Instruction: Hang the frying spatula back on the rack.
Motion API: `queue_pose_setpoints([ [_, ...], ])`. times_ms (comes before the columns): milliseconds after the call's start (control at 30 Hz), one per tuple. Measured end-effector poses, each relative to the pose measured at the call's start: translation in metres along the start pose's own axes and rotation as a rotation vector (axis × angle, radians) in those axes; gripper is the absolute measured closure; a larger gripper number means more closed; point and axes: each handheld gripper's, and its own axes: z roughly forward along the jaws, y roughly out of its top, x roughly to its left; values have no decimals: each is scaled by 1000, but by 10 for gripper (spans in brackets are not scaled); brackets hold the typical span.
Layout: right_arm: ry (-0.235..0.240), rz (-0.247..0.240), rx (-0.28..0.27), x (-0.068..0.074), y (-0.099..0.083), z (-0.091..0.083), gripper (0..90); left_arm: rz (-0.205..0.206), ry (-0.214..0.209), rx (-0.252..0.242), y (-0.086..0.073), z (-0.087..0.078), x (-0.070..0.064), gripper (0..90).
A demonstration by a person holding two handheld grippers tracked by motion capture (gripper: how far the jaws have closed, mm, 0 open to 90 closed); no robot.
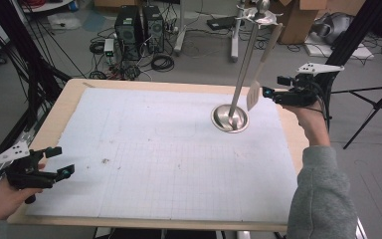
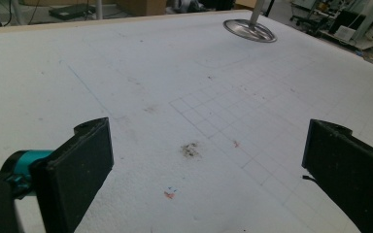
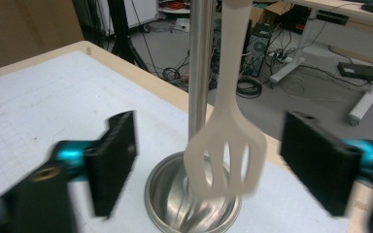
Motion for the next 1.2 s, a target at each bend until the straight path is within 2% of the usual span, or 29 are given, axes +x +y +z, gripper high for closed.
queue_pose_setpoints([
  [133,7,-1,-23,1,-5,-1,117,0,-6,3,0,3,0,48],
  [367,25,-3,-31,4,-13,-4,117,2,-13,-3,2,8,-1,48],
  [467,28,-25,-1,6,-15,-6,115,5,-16,1,2,9,-1,48],
  [533,33,-25,-5,8,-16,-8,113,6,-13,-6,3,8,-1,49],
  [667,45,-22,-43,12,-19,-11,112,9,-11,-22,5,8,-1,48],
  [1200,75,-44,12,31,-44,-4,112,22,-11,-36,10,20,0,48],
])
